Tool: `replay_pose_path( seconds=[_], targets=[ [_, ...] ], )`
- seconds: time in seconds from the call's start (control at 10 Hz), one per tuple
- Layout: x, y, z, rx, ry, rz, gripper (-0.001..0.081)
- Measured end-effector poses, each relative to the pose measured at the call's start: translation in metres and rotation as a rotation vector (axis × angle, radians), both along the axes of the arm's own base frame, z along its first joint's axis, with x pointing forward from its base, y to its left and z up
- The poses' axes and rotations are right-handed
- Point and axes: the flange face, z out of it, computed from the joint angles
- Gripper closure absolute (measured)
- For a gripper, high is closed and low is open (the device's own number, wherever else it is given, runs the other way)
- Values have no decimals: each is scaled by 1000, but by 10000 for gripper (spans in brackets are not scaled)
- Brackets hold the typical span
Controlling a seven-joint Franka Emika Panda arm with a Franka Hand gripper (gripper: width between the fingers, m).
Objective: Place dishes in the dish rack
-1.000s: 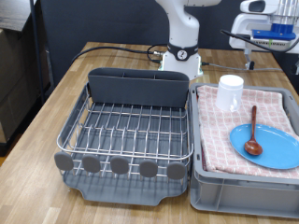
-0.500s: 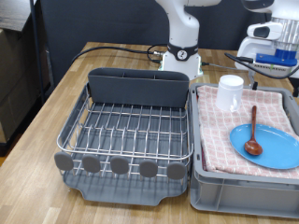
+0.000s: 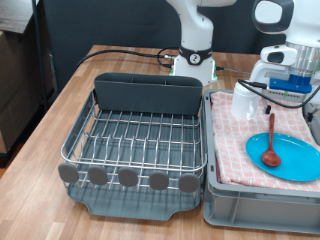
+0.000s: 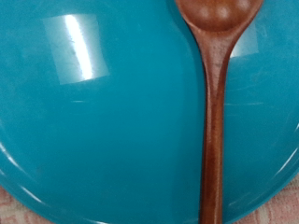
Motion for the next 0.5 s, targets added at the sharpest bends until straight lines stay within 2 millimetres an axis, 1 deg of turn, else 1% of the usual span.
replay_pose_path(
  seconds=[0.5],
  targets=[
    [-6, -6, -33, -12, 20, -38, 3]
  ],
)
